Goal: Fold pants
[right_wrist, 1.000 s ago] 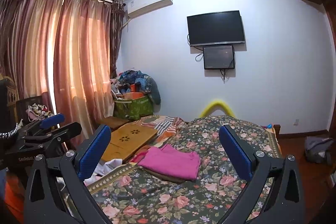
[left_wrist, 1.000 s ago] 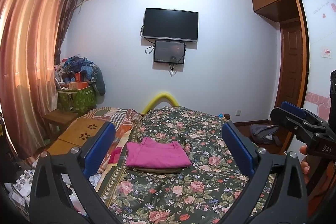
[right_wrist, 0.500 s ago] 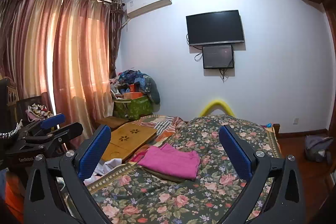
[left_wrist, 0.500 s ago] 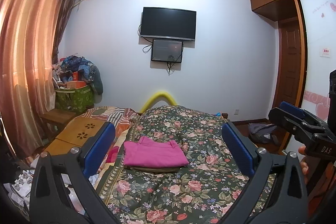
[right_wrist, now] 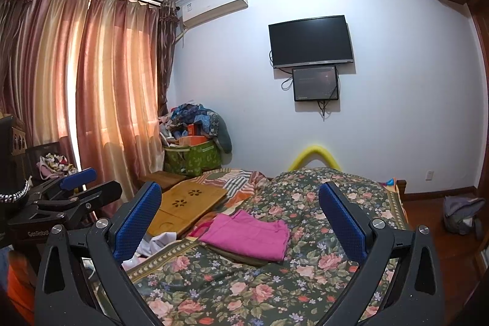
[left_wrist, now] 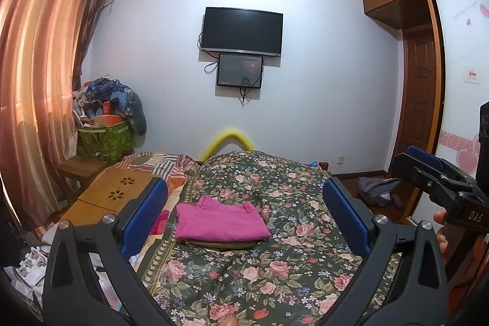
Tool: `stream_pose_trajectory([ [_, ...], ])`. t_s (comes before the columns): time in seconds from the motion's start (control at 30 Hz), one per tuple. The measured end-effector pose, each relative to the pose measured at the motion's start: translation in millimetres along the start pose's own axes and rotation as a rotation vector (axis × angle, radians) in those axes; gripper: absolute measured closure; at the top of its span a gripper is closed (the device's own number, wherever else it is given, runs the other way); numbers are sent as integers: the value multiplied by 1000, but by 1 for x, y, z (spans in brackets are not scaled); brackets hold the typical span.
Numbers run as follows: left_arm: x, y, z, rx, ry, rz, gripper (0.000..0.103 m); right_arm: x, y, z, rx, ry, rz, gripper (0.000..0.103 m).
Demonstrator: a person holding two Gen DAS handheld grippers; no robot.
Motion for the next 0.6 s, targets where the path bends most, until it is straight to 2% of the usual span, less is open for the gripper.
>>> stream_pose_trajectory([
  [0.6, -1, 2, 2, -17, -22, -3, 0, 2, 1, 2, -12, -3, -1, 0],
])
Point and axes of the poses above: each gripper's, at about its wrist camera, not at the fingertips, and y roughly against the way its jaws point, z to its right, x to its top, the point moved 2 cm from there along -y, roughly the way its jaws point, and after that the axes turned 14 degrees about y, right-handed, at the moved point
